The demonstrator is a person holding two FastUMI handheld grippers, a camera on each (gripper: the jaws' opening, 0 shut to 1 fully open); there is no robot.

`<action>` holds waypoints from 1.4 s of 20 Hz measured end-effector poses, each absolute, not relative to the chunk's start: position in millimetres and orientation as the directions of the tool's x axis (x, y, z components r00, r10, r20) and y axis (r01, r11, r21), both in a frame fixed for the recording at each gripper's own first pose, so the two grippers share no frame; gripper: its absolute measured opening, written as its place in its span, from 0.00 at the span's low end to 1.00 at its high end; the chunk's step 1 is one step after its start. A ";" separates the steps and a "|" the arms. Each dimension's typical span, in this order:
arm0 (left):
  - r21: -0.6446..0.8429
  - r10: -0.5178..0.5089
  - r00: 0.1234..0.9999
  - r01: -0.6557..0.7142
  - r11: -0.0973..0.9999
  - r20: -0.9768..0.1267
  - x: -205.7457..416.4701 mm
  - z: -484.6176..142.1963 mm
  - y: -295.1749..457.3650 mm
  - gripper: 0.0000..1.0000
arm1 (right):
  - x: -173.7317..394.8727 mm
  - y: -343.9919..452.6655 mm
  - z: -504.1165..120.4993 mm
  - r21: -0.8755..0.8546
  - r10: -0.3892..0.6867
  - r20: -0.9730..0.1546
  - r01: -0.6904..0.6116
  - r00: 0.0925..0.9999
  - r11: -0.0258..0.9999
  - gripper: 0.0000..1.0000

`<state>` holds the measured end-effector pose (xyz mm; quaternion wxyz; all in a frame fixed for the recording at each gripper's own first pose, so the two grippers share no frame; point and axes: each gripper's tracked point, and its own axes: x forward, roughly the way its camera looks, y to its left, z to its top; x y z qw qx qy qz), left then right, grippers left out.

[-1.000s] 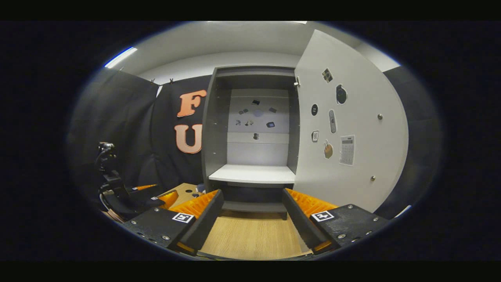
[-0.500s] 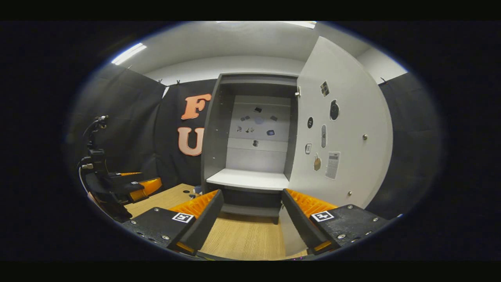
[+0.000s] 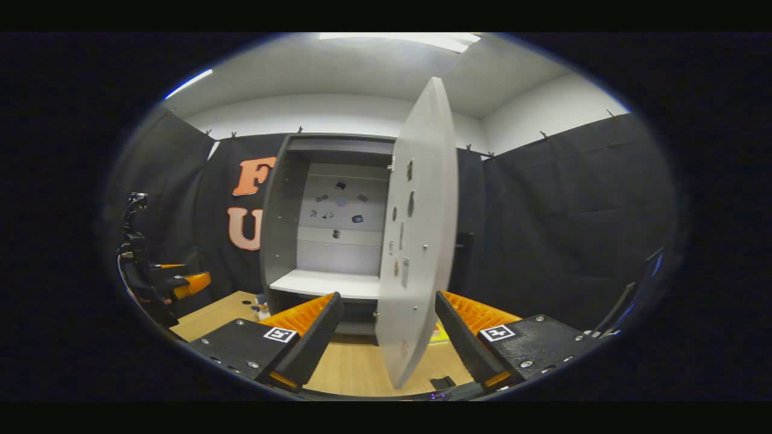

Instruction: Open the cabinet door with the right hand, grasp the bottle in the cabinet with the left hand and place it on the coaster, then close the cabinet door with the right hand.

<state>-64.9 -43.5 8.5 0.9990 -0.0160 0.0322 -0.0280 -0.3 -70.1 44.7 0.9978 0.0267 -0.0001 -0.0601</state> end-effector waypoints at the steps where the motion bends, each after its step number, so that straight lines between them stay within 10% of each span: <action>1: -0.037 -0.066 0.996 0.064 0.997 -0.066 -64.9 8.6 -47.2 0.95 | -3.1 -88.1 44.9 0.047 -0.168 -0.006 0.168 0.986 0.985 0.94; 8: -0.028 -0.074 0.994 0.072 0.997 -0.077 -69.3 6.6 -52.0 0.96 | 7.6 -163.6 21.4 0.065 -0.318 -0.074 0.323 0.945 0.944 0.95; 28: -0.022 -0.009 0.996 0.007 1.000 -0.084 -61.6 1.2 -24.4 0.95 | 39.0 -42.4 20.2 0.236 0.088 -0.055 -0.073 0.995 0.969 0.90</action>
